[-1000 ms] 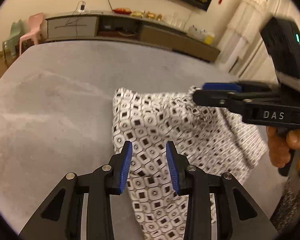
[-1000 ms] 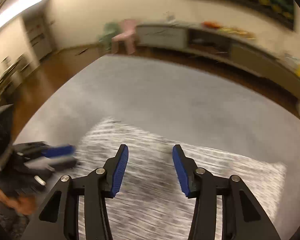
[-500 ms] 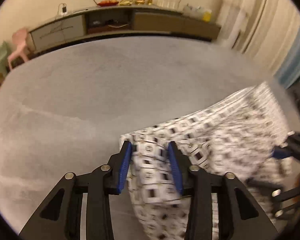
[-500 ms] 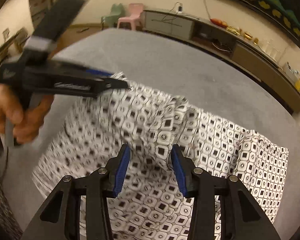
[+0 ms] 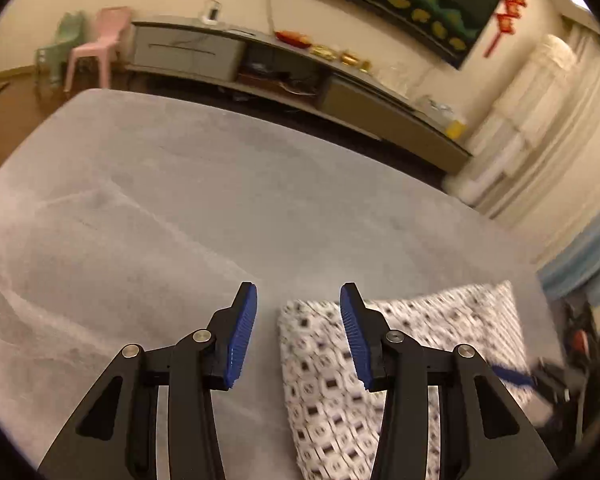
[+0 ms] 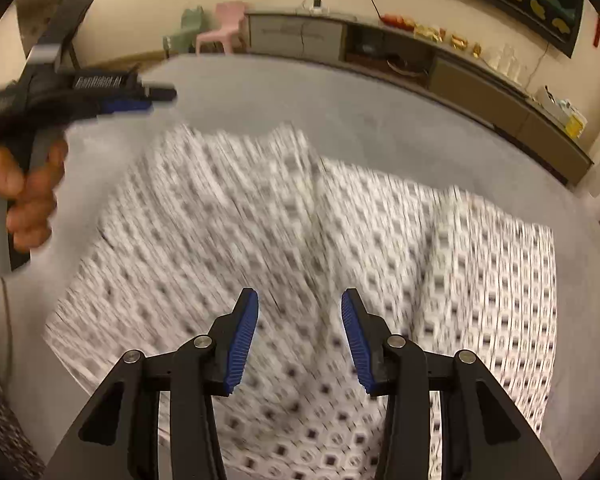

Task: Fold clothes

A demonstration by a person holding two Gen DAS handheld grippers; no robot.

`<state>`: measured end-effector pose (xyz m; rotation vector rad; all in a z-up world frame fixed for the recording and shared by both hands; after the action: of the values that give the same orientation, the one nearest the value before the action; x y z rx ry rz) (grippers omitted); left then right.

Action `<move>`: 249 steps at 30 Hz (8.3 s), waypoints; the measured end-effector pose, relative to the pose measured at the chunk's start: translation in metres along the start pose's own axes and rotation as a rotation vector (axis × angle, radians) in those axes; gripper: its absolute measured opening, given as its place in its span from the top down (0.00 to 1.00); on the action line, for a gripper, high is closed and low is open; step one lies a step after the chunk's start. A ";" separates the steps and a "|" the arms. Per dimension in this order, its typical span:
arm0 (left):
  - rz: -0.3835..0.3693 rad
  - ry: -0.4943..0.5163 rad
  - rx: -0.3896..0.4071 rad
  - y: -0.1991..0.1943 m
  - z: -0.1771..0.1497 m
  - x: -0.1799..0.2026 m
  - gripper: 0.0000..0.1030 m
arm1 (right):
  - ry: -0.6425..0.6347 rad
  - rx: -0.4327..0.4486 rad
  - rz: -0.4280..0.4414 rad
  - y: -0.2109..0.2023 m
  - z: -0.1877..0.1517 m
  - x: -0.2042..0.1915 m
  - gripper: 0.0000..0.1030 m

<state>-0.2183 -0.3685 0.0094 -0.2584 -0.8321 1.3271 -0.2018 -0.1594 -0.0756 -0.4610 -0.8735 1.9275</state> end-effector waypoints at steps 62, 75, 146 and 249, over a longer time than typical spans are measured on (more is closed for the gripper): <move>-0.069 0.623 -0.422 0.140 -0.093 0.422 0.34 | 0.559 0.300 0.022 -0.079 -0.141 0.184 0.85; -0.105 0.510 -0.267 0.065 -0.045 0.348 0.94 | 0.528 0.453 0.352 -0.127 -0.118 0.163 0.56; -0.235 -0.125 -0.276 0.098 -0.057 0.060 0.72 | -0.422 0.067 -0.156 -0.029 -0.105 -0.041 0.68; -0.260 0.071 -0.204 0.030 -0.074 0.114 0.75 | 0.018 0.101 0.096 -0.025 -0.055 -0.054 0.74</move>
<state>-0.1912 -0.2349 -0.0163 -0.3433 -0.9096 0.9863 -0.1250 -0.1776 -0.0964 -0.4668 -0.7502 2.0421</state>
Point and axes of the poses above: each gripper's, at about its wrist camera, not at the fingertips, and y roughly the way its jaws point, x to its right, z to its top, the point moved 2 cm from there along y, roughly the way its jaws point, and after that the axes turned 8 degrees about x, right-handed, at the moved point
